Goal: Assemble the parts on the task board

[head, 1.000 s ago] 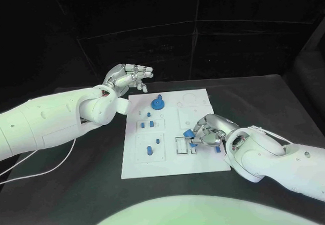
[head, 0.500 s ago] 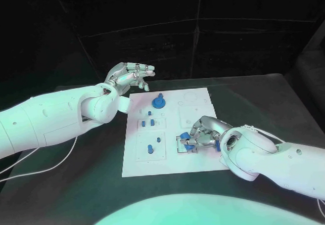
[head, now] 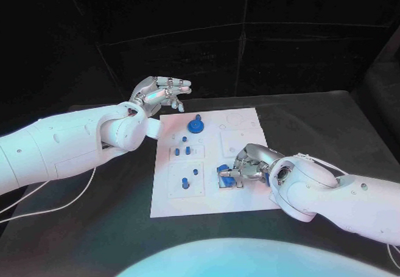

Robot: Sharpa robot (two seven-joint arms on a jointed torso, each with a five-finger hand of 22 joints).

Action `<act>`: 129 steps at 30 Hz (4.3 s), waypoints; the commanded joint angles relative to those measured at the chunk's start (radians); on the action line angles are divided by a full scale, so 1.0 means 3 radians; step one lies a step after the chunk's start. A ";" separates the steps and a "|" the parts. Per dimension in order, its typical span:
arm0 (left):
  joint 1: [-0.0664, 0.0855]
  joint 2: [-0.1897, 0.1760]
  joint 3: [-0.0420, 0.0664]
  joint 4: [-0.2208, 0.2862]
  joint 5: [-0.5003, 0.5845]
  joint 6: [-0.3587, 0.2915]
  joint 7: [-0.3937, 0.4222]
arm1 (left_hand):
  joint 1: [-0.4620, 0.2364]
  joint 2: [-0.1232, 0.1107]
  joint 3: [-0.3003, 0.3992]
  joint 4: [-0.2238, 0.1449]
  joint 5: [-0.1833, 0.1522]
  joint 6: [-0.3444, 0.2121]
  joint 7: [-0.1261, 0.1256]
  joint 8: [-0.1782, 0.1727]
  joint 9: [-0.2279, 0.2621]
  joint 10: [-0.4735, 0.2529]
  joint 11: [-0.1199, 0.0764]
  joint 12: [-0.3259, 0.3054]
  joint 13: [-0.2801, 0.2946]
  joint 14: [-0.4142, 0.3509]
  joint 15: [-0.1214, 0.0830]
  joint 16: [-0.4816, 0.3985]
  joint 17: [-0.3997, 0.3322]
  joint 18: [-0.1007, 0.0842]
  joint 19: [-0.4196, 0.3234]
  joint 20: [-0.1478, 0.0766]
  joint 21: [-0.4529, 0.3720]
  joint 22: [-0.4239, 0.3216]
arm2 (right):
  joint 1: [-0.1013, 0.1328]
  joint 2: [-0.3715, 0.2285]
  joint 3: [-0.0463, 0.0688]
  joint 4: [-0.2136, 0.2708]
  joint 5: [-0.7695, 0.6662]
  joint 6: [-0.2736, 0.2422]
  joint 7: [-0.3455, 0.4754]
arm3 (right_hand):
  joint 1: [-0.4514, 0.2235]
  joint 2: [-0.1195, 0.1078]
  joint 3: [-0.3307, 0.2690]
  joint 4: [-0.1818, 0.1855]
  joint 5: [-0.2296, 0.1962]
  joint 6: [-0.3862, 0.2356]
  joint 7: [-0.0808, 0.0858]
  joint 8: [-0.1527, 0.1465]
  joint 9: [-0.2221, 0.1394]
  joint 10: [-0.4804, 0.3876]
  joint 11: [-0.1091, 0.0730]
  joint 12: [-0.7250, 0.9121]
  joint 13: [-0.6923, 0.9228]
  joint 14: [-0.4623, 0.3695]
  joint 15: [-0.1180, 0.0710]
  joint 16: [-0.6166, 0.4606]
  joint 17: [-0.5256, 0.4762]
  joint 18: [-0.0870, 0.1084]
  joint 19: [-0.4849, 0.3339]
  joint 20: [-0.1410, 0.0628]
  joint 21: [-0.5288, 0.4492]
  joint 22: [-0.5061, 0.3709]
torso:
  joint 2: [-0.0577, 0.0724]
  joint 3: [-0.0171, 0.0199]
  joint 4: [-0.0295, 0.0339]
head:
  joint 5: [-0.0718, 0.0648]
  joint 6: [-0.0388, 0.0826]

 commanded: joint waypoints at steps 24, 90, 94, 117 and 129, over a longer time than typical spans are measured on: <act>0.0004 -0.0002 0.0000 -0.0003 -0.0022 0.0052 0.0005 | 0.0019 0.0005 0.0002 -0.0020 0.0009 -0.0011 0.0000 0.0014 -0.0004 -0.0021 -0.0009 0.0014 -0.0005 -0.0019 0.0010 0.0018 -0.0003 0.0044 -0.0016 0.0018 -0.0016 -0.0005 | 0.0008 -0.0228 0.0003 0.0172 -0.0104 -0.0273 0.0293 | 0.0103 -0.0194 0.0350 -0.0102 0.0123 -0.0232 0.0071 -0.0015 0.0064 -0.0008 0.0059 -0.0120 0.0101 0.0321 0.0014 -0.0013 0.0733 -0.0022 -0.0043 0.0004 -0.0082 -0.0093 | -0.0007 0.0001 -0.0007 | -0.0004 -0.0009; 0.0003 -0.0026 -0.0001 0.0003 -0.0022 0.0056 0.0016 | 0.0026 0.0006 0.0006 -0.0028 0.0010 -0.0010 -0.0002 0.0019 -0.0003 -0.0023 -0.0010 0.0023 -0.0005 -0.0023 0.0009 0.0022 -0.0009 0.0045 -0.0017 0.0018 -0.0016 -0.0005 | -0.0093 -0.0606 0.0003 0.0032 -0.1004 0.0594 -0.0037 | 0.0897 -0.0014 0.0333 -0.0590 0.0049 -0.0269 0.0186 -0.0480 -0.0108 -0.0095 0.0153 -0.0255 0.0050 0.0291 0.0094 -0.0088 0.0602 0.0004 -0.0133 0.0083 -0.0210 -0.0248 | 0.0000 -0.0001 0.0002 | -0.0178 0.0029; 0.0003 -0.0026 -0.0001 0.0004 -0.0022 0.0056 0.0016 | 0.0026 0.0006 0.0006 -0.0028 0.0010 -0.0010 -0.0002 0.0019 -0.0003 -0.0023 -0.0010 0.0023 -0.0005 -0.0023 0.0009 0.0022 -0.0009 0.0045 -0.0017 0.0018 -0.0016 -0.0005 | -0.0097 -0.0601 0.0003 0.0039 -0.1000 0.0527 -0.0051 | 0.1001 0.0122 0.0473 -0.0634 0.0183 -0.0226 0.0156 -0.0496 -0.0116 -0.0088 0.0126 -0.0242 0.0070 0.0296 0.0075 -0.0079 0.0621 0.0001 -0.0112 0.0072 -0.0191 -0.0210 | 0.0001 -0.0001 -0.0001 | -0.0178 0.0027; 0.0003 -0.0022 -0.0001 0.0002 -0.0023 0.0058 0.0014 | 0.0029 0.0007 0.0009 -0.0033 0.0009 -0.0008 -0.0003 0.0023 -0.0002 -0.0023 -0.0011 0.0029 -0.0005 -0.0025 0.0008 0.0024 -0.0014 0.0045 -0.0018 0.0018 -0.0015 -0.0004 | -0.0098 -0.0623 0.0006 0.0327 -0.0181 -0.0319 0.0070 | 0.0345 -0.0353 0.2238 -0.0751 0.0014 -0.0181 0.0122 -0.0497 -0.0004 -0.0015 0.0095 -0.0210 0.0149 0.0317 0.0044 -0.0033 0.0713 -0.0018 -0.0050 0.0036 -0.0118 -0.0076 | 0.0001 -0.0003 0.0006 | -0.0156 0.0014; 0.0003 -0.0024 -0.0001 0.0006 -0.0023 0.0059 0.0011 | 0.0029 0.0007 0.0009 -0.0033 0.0009 -0.0008 -0.0003 0.0023 -0.0002 -0.0023 -0.0011 0.0029 -0.0005 -0.0025 0.0008 0.0024 -0.0014 0.0045 -0.0018 0.0018 -0.0015 -0.0004 | -0.0098 -0.0520 0.0006 0.0270 -0.0040 -0.0165 0.0011 | 0.0060 -0.0470 0.2320 -0.0656 0.0049 -0.0134 0.0113 -0.0486 0.0021 0.0011 0.0090 -0.0178 0.0183 0.0323 0.0043 -0.0018 0.0742 -0.0023 -0.0035 0.0036 -0.0101 -0.0040 | 0.0001 -0.0002 0.0003 | -0.0147 0.0000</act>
